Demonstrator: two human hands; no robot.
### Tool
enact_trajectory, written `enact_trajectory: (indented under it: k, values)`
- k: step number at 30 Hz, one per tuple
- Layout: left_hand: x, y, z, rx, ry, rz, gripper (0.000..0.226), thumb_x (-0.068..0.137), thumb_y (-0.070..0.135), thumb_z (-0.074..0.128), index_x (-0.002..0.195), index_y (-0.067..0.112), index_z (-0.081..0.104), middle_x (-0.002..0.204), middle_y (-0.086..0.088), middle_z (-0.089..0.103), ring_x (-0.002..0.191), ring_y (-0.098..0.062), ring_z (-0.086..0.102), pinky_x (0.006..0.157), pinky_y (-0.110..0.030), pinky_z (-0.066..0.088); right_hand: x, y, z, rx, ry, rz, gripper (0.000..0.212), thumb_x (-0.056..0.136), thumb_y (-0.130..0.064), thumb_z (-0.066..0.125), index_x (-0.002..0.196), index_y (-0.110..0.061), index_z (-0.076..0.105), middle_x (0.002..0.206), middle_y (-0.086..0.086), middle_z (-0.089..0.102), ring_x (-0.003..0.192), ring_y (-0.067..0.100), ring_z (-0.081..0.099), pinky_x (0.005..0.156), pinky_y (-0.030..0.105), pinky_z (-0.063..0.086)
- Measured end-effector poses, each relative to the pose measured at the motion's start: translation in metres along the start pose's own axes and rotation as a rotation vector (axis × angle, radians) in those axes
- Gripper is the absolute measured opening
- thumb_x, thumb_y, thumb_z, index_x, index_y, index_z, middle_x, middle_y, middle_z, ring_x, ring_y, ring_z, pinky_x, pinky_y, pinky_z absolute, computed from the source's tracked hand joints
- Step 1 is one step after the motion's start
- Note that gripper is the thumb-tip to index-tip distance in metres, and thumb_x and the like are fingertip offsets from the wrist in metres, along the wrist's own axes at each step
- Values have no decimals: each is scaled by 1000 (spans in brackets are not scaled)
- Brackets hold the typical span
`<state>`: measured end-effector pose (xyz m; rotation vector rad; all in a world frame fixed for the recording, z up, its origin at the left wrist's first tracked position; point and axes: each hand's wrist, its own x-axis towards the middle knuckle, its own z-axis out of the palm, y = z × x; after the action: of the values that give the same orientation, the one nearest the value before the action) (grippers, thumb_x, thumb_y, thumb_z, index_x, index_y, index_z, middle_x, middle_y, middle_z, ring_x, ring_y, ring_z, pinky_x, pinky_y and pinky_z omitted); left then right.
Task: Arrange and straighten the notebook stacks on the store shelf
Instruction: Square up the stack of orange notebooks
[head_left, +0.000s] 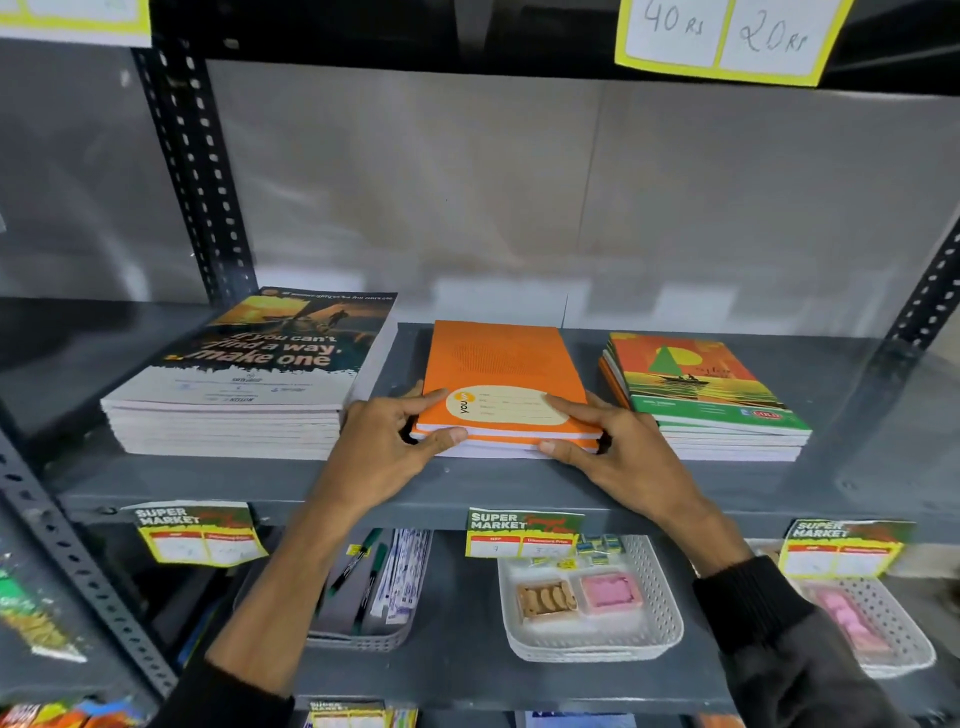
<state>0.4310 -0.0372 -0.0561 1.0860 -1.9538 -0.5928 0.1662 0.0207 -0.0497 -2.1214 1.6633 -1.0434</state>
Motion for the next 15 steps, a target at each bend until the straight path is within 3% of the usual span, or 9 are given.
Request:
enact_trajectory:
  k: [3, 6, 7, 10, 12, 15]
  values:
    - [-3, 3, 2, -7, 80, -17, 70, 64, 58, 72, 123, 23, 66, 116, -14, 66, 117, 2, 51, 100, -29, 46, 0, 3, 0, -19, 7, -24, 69, 78, -59, 67, 138, -24, 58, 132, -19, 45, 118, -17, 43, 92, -8, 25]
    - [-7, 7, 4, -41, 140, -11, 65, 63, 51, 77, 120, 20, 68, 114, 15, 49, 96, 11, 42, 93, -17, 41, 1, 5, -1, -20, 12, -23, 66, 80, -59, 67, 137, -27, 59, 131, -19, 49, 120, -16, 38, 95, -6, 26]
    - [-7, 8, 5, -47, 142, -9, 65, 63, 48, 77, 120, 19, 68, 115, 17, 44, 94, 12, 39, 93, -13, 39, 1, 6, -1, -15, 14, -22, 65, 81, -59, 67, 137, -27, 59, 131, -20, 49, 121, -15, 39, 96, -5, 26]
    - [-7, 8, 5, -43, 120, -32, 58, 68, 39, 80, 122, 21, 66, 108, -14, 66, 95, 15, 39, 94, -14, 35, 0, 6, -1, -6, 16, -18, 63, 81, -56, 67, 136, -26, 59, 133, -19, 48, 121, -11, 43, 97, -4, 28]
    - [-7, 7, 5, -56, 104, -29, 53, 74, 27, 81, 124, 21, 65, 110, -20, 65, 92, 16, 31, 93, -9, 27, -1, 6, -1, 4, 30, -14, 61, 82, -52, 68, 135, -24, 61, 132, -18, 49, 116, -16, 41, 96, -5, 27]
    - [-7, 5, 5, -47, 90, -24, 51, 78, 22, 79, 127, 21, 63, 116, 4, 57, 97, 12, 42, 94, -10, 30, -1, 7, 0, 13, 46, -17, 58, 83, -50, 68, 133, -22, 62, 134, -13, 53, 116, -27, 33, 98, -4, 25]
